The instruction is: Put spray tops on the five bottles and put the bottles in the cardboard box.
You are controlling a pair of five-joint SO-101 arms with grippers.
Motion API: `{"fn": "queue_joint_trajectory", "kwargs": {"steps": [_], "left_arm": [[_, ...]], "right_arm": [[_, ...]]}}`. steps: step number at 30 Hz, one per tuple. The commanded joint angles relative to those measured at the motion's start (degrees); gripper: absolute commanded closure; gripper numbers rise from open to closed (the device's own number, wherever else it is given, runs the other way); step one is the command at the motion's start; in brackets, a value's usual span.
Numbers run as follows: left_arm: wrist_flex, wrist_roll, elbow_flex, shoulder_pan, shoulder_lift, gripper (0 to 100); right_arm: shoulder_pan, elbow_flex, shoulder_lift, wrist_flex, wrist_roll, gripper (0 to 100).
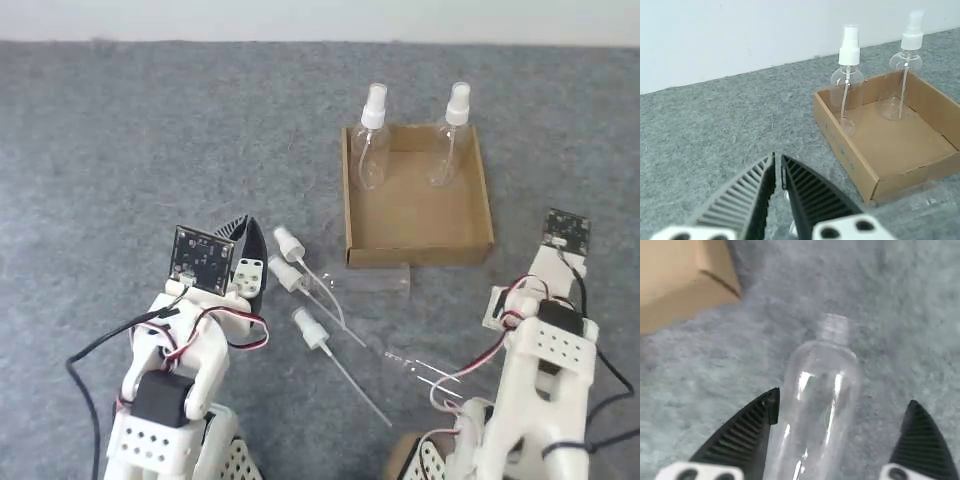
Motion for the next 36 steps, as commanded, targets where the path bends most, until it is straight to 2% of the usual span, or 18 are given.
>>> {"fn": "queue_joint_trajectory", "kwargs": {"steps": [1, 6, 11, 15, 20, 22, 27, 30, 34, 36], "left_arm": [[-1.76, 0.18, -0.92, 0.26, -0.44, 99], [0.62, 0.26, -5.05, -1.67, 1.49, 99], [4.22, 0.00, -14.90, -1.85, 13.98, 99], [10.64, -0.18, -26.86, -1.93, 28.31, 99], [19.16, -0.09, -38.37, -1.85, 45.80, 98], [21.19, -0.09, -41.10, -1.85, 52.04, 95], [22.24, -0.09, -43.47, -1.85, 64.18, 84], [22.68, -3.25, -42.95, -0.70, 67.25, 83], [28.57, -6.24, -42.24, 2.90, 66.73, 83], [32.09, -10.11, -42.07, 5.10, 65.67, 83]], "right_arm": [[2.59, -3.60, 6.11, -1.89, 3.96, 73.1], [4.53, -7.74, 12.97, -1.98, 5.19, 77.7], [12.35, -11.78, 16.75, -2.15, 6.86, 77.9], [19.21, -14.59, 17.54, -2.15, 16.09, 78.4], [25.19, -15.91, 17.54, -2.33, 26.90, 87.8], [26.15, -15.82, 17.54, -2.33, 32.09, 89.3], [28.18, -15.65, 17.63, -2.33, 37.01, 89.2], [28.62, -15.56, 17.63, -2.33, 37.98, 89.2], [28.62, -15.47, 17.63, -2.24, 37.98, 89.2], [28.62, -15.47, 17.63, -2.15, 37.98, 89.2]]}}
